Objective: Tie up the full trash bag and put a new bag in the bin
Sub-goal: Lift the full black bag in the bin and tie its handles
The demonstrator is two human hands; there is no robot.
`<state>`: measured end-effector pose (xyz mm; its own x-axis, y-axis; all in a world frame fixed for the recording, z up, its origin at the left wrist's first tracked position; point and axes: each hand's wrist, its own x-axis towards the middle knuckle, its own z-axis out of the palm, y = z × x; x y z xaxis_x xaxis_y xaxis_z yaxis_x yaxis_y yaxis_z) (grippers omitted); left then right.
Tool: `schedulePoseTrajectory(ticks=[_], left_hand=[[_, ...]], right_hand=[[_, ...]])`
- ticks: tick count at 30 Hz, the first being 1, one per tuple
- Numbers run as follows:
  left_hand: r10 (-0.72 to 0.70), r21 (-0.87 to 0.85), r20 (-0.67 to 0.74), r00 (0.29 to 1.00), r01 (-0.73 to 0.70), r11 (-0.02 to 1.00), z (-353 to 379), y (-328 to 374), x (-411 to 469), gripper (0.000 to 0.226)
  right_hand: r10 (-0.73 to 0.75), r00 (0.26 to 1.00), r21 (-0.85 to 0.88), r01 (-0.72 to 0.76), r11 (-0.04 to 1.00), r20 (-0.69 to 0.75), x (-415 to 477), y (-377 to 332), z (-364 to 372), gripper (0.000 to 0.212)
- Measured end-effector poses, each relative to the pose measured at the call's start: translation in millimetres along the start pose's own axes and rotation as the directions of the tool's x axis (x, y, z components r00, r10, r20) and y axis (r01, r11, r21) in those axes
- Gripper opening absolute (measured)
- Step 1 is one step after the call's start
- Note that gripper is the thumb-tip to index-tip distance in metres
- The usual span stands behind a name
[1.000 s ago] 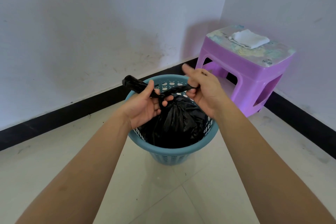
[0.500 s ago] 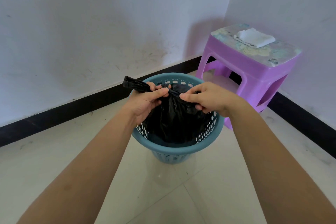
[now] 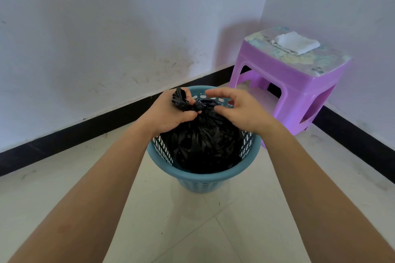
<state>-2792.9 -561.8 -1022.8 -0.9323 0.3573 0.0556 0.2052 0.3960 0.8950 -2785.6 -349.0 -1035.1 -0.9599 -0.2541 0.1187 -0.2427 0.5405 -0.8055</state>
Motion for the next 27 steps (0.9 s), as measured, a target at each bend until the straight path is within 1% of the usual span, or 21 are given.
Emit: schedulePoseTrajectory(ticks=[2, 3, 5, 7, 8, 10, 13, 14, 15, 18, 20, 21, 22, 23, 25, 27], left_hand=[[0.008, 0.028, 0.029, 1.0, -0.009, 1.0, -1.4, 4.0, -0.8, 0.048], [0.017, 0.046, 0.04, 0.999, -0.019, 0.999, -2.1, 3.8, -0.9, 0.049], [0.019, 0.091, 0.061, 0.998, -0.025, 0.996, -3.5, 1.8, -1.7, 0.046], [0.008, 0.101, 0.065, 0.998, -0.014, 0.995, -3.9, -1.8, -2.9, 0.044], [0.007, 0.109, 0.045, 0.999, -0.012, 0.994, -3.7, -3.6, -3.2, 0.045], [0.013, 0.149, -0.063, 0.998, -0.004, 0.989, -1.4, -8.3, -2.4, 0.045], [0.046, 0.202, -0.276, 0.96, 0.012, 0.979, 8.1, -17.0, -1.6, 0.028], [0.045, 0.201, -0.335, 0.941, 0.025, 0.979, 12.2, -19.8, -2.0, 0.024], [0.039, 0.188, -0.386, 0.922, 0.037, 0.982, 16.2, -23.2, -2.4, 0.025], [0.032, 0.169, -0.472, 0.881, 0.055, 0.984, 25.1, -27.1, -7.3, 0.031], [0.025, 0.183, -0.477, 0.879, 0.071, 0.981, 28.3, -27.1, -8.6, 0.027], [0.0, 0.18, -0.464, 0.886, 0.095, 0.979, 29.4, -28.5, -7.9, 0.022], [-0.043, 0.161, -0.446, 0.894, 0.128, 0.979, 30.4, -28.6, -6.9, 0.017], [-0.102, 0.106, -0.42, 0.902, 0.16, 0.981, 30.3, -31.2, -4.7, 0.013], [-0.244, -0.128, -0.328, 0.913, 0.213, 0.969, 28.6, -33.2, -2.6, 0.013], [-0.348, -0.328, -0.208, 0.914, 0.27, 0.905, 26.1, -32.0, -5.0, 0.02]], right_hand=[[0.02, 0.989, 0.104, -0.035, 0.994, 0.147, -1.2, 2.5, 6.9, 0.05], [0.03, 0.981, 0.15, -0.06, 0.987, 0.193, -1.7, 4.5, 10.8, 0.052], [0.055, 0.976, 0.192, -0.096, 0.977, 0.21, -2.0, 7.9, 18.4, 0.053], [0.07, 0.982, 0.189, -0.104, 0.976, 0.177, -1.9, 11.1, 24.3, 0.052], [0.076, 0.984, 0.189, -0.106, 0.976, 0.162, -1.9, 13.1, 26.6, 0.049], [0.095, 0.985, 0.201, -0.123, 0.972, 0.141, -2.4, 17.8, 30.0, 0.039], [0.101, 0.988, 0.198, -0.123, 0.973, 0.115, -3.8, 21.9, 35.2, 0.024], [0.084, 0.99, 0.196, -0.104, 0.975, 0.11, -3.9, 22.7, 37.4, 0.024], [0.067, 0.993, 0.185, -0.085, 0.979, 0.101, -3.8, 23.4, 39.4, 0.025], [0.033, 0.997, 0.148, -0.044, 0.988, 0.074, -3.7, 24.1, 42.5, 0.03], [0.014, 0.998, 0.148, -0.023, 0.989, 0.058, -3.8, 23.6, 42.1, 0.031], [0.007, 0.999, 0.156, -0.015, 0.988, 0.05, -3.8, 23.5, 41.9, 0.03], [0.007, 0.999, 0.168, -0.013, 0.986, 0.04, -3.5, 24.4, 42.3, 0.03], [0.01, 1.0, 0.183, -0.016, 0.983, 0.029, -3.3, 24.9, 42.9, 0.029], [0.03, 1.0, 0.2, -0.031, 0.979, 0.008, -3.2, 27.6, 44.5, 0.03], [0.057, 0.998, 0.2, -0.055, 0.978, -0.005, -3.8, 30.0, 45.7, 0.031]])
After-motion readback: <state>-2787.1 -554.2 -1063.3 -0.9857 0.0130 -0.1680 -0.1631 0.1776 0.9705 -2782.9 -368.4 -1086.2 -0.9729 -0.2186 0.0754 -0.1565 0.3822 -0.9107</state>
